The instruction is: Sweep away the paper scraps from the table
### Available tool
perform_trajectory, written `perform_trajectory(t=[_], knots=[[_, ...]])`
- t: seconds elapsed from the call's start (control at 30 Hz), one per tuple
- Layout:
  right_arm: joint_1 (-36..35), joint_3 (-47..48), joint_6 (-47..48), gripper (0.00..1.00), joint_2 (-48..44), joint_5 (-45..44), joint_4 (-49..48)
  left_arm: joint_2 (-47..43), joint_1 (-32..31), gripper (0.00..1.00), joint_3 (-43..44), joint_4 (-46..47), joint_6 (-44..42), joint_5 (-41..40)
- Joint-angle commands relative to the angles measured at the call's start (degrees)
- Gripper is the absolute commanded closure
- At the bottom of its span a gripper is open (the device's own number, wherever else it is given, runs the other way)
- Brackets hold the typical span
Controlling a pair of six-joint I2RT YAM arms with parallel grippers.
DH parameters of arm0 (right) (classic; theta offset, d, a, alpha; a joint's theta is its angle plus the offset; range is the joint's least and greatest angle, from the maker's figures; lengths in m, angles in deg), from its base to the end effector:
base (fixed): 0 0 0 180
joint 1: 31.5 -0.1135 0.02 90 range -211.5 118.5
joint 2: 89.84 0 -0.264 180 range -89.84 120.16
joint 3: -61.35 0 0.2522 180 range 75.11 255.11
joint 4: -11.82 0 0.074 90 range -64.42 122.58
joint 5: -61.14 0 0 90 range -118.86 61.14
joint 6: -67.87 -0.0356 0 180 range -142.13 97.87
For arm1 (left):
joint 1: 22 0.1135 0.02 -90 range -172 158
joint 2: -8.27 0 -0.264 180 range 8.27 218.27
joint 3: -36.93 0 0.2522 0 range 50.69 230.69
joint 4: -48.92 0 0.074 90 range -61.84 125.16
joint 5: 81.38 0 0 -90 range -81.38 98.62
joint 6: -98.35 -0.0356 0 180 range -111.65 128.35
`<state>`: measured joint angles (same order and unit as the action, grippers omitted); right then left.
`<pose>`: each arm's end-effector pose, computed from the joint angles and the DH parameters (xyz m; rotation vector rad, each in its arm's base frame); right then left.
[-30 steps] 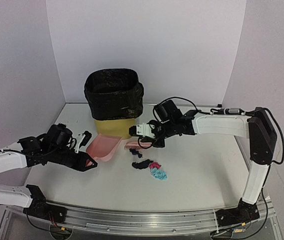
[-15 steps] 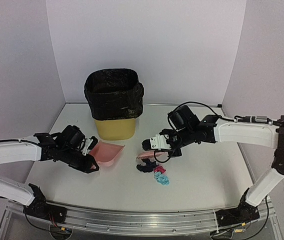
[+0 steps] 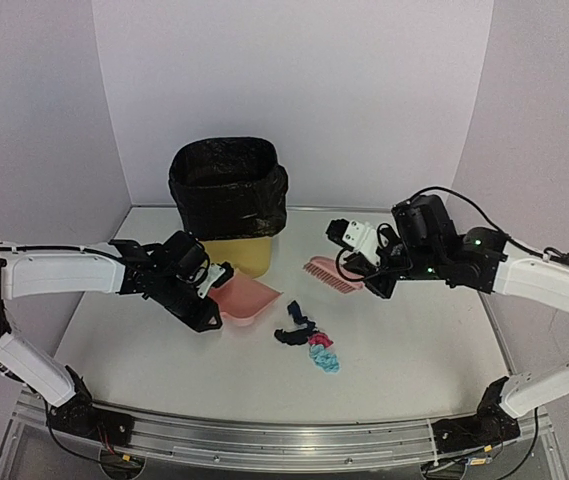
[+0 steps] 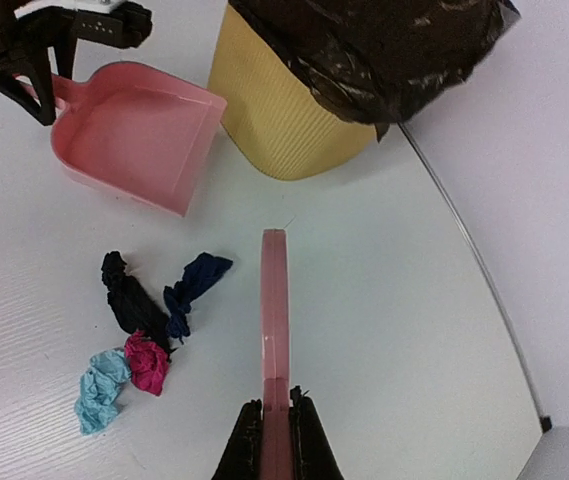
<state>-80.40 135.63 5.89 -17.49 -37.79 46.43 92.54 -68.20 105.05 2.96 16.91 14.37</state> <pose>0.1908 0.2103 0.3146 -1.2547 1.7259 0.0474 0.1961 -0.2097 0.2093 0.9103 2.5657 -0.4323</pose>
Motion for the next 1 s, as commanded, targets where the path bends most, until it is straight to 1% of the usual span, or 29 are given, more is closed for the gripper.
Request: perform_trajectory(t=[0.0, 0.03, 0.1, 0.17, 0.23, 0.27, 0.33, 0.43, 0.57, 0.7, 0.87, 0.97], knots=[[-0.11, -1.76, -28.21, 1.0, -6.89, -11.21, 8.07, 0.82, -0.03, 1.0, 5.07, -8.88, -10.16, -10.36], [-0.11, -0.6, -36.19, 1.0, -7.72, -13.91, 13.49, 1.27, 0.0, 1.0, 5.49, -10.88, -11.71, -12.59], [-0.08, 2.39, -48.59, 1.0, -8.46, -16.67, 22.72, 2.54, -0.04, 1.0, 6.06, -12.97, -13.64, -15.46], [-0.09, 5.18, -59.23, 1.0, -8.27, -15.63, 32.05, 3.65, -0.08, 1.0, 6.04, -13.81, -15.03, -16.23], [-0.12, 7.72, -66.32, 1.0, -7.3, -13.19, 40.22, 4.3, -0.46, 1.0, 4.61, -13.32, -17.23, -16.23], [-0.12, 8.74, -68.89, 1.0, -6.75, -12.4, 42.77, 4.82, -0.92, 1.0, 3.79, -13.2, -18.19, -16.71], [-0.11, 9.61, -73.73, 1.0, -5.28, -11.7, 46.04, 5.9, -2.17, 1.0, 2.3, -12.97, -19.34, -20.1], [-0.12, 11.8, -76.64, 1.0, -1.29, -10.5, 48.77, 7.41, -3.33, 1.0, 2.52, -11.88, -22.07, -20.83], [-0.11, 15.29, -77.26, 1.0, 5.82, -10.41, 49.2, 7.74, -5.12, 1.0, 4.08, -10.05, -27.16, -17.7], [-0.1, 18.79, -78.01, 1.0, 13.58, -9.69, 48.52, 7.96, -6.81, 1.0, 5.14, -9.92, -29.5, -15.47], [-0.35, 21.02, -75.64, 1.0, 21.44, -2.36, 40.12, 9.54, -7.86, 1.0, 5.57, -10.99, -31.17, -11.91], [-1.4, 24.51, -73.85, 1.0, 26.6, -1.48, 38.57, 11.57, -8.02, 1.0, 6.56, -11.63, -31.32, -10.87]])
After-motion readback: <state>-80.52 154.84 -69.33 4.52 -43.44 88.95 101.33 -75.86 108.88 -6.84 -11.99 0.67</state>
